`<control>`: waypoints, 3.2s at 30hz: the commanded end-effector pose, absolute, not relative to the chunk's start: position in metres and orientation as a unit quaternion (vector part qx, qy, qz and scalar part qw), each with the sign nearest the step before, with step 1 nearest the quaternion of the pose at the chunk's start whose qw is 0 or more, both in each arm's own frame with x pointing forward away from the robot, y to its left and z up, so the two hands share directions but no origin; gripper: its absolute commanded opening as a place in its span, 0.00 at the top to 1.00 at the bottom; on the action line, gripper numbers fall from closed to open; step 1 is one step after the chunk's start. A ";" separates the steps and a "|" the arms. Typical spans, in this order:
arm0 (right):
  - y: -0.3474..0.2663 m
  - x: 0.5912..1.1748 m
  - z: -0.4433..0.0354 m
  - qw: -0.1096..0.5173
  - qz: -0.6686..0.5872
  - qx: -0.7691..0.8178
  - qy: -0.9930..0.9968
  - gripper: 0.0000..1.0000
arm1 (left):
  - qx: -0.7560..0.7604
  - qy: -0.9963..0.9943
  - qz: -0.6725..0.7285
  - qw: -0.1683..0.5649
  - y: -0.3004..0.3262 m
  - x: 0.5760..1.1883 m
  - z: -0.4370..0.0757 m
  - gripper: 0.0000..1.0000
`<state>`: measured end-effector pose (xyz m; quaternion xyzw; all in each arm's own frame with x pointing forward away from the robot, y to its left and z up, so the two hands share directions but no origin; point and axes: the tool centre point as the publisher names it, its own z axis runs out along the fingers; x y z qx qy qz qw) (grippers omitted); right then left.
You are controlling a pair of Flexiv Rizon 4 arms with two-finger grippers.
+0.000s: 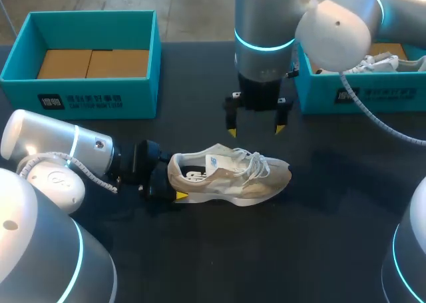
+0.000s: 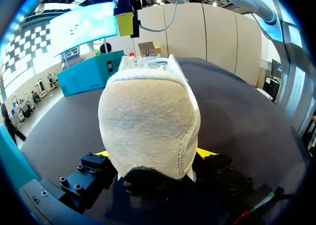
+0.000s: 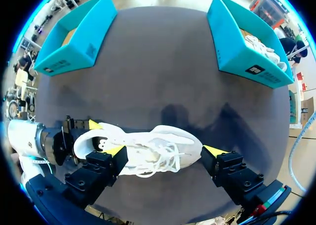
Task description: Take the shoe out of the shoebox, open the shoe tongue, remove and reinsert the insole, then place the shoe into the shoebox
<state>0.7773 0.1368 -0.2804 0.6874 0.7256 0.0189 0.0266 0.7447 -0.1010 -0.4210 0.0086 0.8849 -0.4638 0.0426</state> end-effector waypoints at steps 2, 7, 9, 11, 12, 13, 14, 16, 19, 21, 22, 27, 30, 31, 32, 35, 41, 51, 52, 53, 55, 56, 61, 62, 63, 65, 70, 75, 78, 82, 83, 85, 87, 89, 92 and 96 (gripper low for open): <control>0.137 0.777 -0.281 0.026 0.020 0.688 0.725 0.00 | 0.009 0.886 -0.462 0.043 -0.099 0.743 -0.422 1.00; 0.146 0.779 -0.289 0.036 0.019 0.683 0.729 0.00 | 0.009 0.886 -0.462 0.043 -0.099 0.743 -0.422 1.00; 0.154 0.778 -0.290 0.040 0.023 0.680 0.732 0.00 | 0.009 0.886 -0.462 0.043 -0.099 0.743 -0.422 1.00; 0.157 0.775 -0.291 0.046 0.023 0.679 0.732 0.00 | 0.009 0.886 -0.462 0.043 -0.099 0.743 -0.422 1.00; 0.161 0.774 -0.291 0.046 0.031 0.677 0.734 0.00 | 0.009 0.886 -0.462 0.043 -0.099 0.743 -0.422 1.00; 0.165 0.772 -0.291 0.048 0.031 0.678 0.733 0.00 | 0.009 0.886 -0.462 0.043 -0.099 0.743 -0.422 1.00; 0.168 0.771 -0.291 0.050 0.032 0.681 0.730 0.00 | 0.009 0.886 -0.462 0.043 -0.099 0.743 -0.422 1.00; 0.170 0.766 -0.290 0.057 0.016 0.688 0.723 0.00 | 0.009 0.886 -0.462 0.043 -0.099 0.743 -0.422 1.00; 0.184 0.760 -0.290 0.064 0.026 0.696 0.714 0.00 | 0.009 0.886 -0.462 0.043 -0.099 0.743 -0.422 1.00; 0.192 0.758 -0.290 0.067 0.027 0.700 0.710 0.00 | 0.009 0.886 -0.462 0.043 -0.099 0.743 -0.422 1.00; 0.194 0.756 -0.291 0.067 0.023 0.702 0.708 0.00 | 0.009 0.886 -0.462 0.043 -0.099 0.743 -0.422 1.00; 0.212 0.753 -0.299 0.075 -0.015 0.706 0.704 0.00 | 0.009 0.886 -0.462 0.043 -0.099 0.743 -0.422 1.00; 0.222 0.749 -0.304 0.084 -0.032 0.704 0.704 0.00 | 0.009 0.886 -0.462 0.043 -0.099 0.743 -0.422 1.00; 0.226 0.748 -0.308 0.090 -0.044 0.701 0.706 0.00 | 0.009 0.886 -0.462 0.043 -0.099 0.743 -0.422 1.00; 0.228 0.746 -0.311 0.095 -0.044 0.703 0.703 0.00 | 0.009 0.886 -0.462 0.043 -0.099 0.743 -0.422 1.00; 0.236 0.744 -0.318 0.107 -0.060 0.702 0.702 0.00 | 0.009 0.886 -0.462 0.043 -0.099 0.743 -0.422 1.00; 0.240 0.742 -0.333 0.109 -0.081 0.695 0.706 0.00 | 0.009 0.886 -0.462 0.043 -0.099 0.743 -0.422 1.00; 0.233 0.737 -0.341 0.099 -0.070 0.705 0.698 0.00 | 0.009 0.886 -0.462 0.043 -0.099 0.743 -0.422 1.00; 0.232 0.737 -0.341 0.100 -0.070 0.706 0.698 0.00 | 0.009 0.886 -0.462 0.043 -0.099 0.743 -0.422 1.00; 0.231 0.737 -0.340 0.101 -0.070 0.707 0.696 0.00 | 0.009 0.886 -0.462 0.043 -0.099 0.743 -0.422 1.00; 0.229 0.738 -0.340 0.102 -0.073 0.708 0.695 0.00 | 0.009 0.886 -0.462 0.043 -0.099 0.743 -0.422 1.00; 0.229 0.739 -0.340 0.103 -0.081 0.707 0.695 0.00 | 0.009 0.886 -0.462 0.043 -0.099 0.743 -0.422 1.00; 0.225 0.738 -0.344 0.105 -0.089 0.708 0.692 0.00 | 0.009 0.886 -0.462 0.043 -0.099 0.743 -0.422 1.00; 0.223 0.737 -0.344 0.105 -0.090 0.712 0.689 0.00 | 0.009 0.886 -0.462 0.043 -0.099 0.743 -0.422 1.00; 0.221 0.736 -0.345 0.105 -0.091 0.714 0.687 0.00 | 0.009 0.886 -0.462 0.043 -0.099 0.743 -0.422 1.00; 0.218 0.734 -0.347 0.105 -0.093 0.716 0.684 0.00 | 0.009 0.886 -0.462 0.043 -0.099 0.743 -0.422 1.00; 0.213 0.731 -0.354 0.101 -0.094 0.719 0.681 0.00 | 0.009 0.886 -0.462 0.043 -0.099 0.743 -0.422 1.00; 0.207 0.730 -0.358 0.098 -0.098 0.721 0.679 0.00 | 0.009 0.886 -0.462 0.043 -0.099 0.743 -0.422 1.00; 0.203 0.728 -0.360 0.097 -0.102 0.722 0.678 0.00 | 0.009 0.886 -0.462 0.043 -0.099 0.743 -0.422 1.00; 0.196 0.727 -0.361 0.100 -0.112 0.723 0.674 0.00 | 0.009 0.886 -0.462 0.043 -0.099 0.743 -0.422 1.00; 0.194 0.727 -0.360 0.103 -0.116 0.724 0.672 0.00 | 0.009 0.886 -0.462 0.043 -0.099 0.743 -0.422 1.00; 0.191 0.728 -0.357 0.106 -0.123 0.725 0.670 0.00 | 0.009 0.886 -0.462 0.043 -0.099 0.743 -0.422 1.00; 0.189 0.728 -0.352 0.110 -0.128 0.723 0.670 0.00 | 0.009 0.886 -0.462 0.043 -0.099 0.743 -0.422 1.00; 0.189 0.728 -0.348 0.117 -0.136 0.721 0.669 0.00 | 0.009 0.886 -0.462 0.043 -0.099 0.743 -0.422 1.00; 0.185 0.728 -0.344 0.122 -0.138 0.722 0.667 0.00 | 0.009 0.886 -0.462 0.043 -0.099 0.743 -0.422 1.00; 0.175 0.729 -0.341 0.126 -0.139 0.723 0.665 0.00 | 0.009 0.886 -0.462 0.043 -0.099 0.743 -0.422 1.00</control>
